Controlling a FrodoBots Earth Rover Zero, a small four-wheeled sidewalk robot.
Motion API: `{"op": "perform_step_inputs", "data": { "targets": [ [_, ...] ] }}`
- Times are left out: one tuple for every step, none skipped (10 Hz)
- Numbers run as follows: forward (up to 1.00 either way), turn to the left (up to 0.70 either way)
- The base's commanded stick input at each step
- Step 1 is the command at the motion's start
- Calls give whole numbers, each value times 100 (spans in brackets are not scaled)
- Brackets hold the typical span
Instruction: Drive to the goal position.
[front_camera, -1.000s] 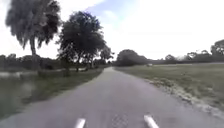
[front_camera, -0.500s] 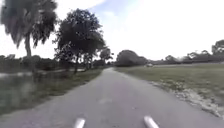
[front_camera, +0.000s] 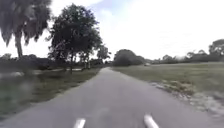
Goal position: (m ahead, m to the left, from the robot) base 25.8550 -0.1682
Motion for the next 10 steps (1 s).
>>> {"op": "perform_step_inputs", "data": {
  "targets": [
    [85,0],
    [85,0],
    [85,0],
    [85,0],
    [85,0],
    [85,0],
    [85,0],
    [85,0],
    [85,0],
    [85,0]
  ]
}}
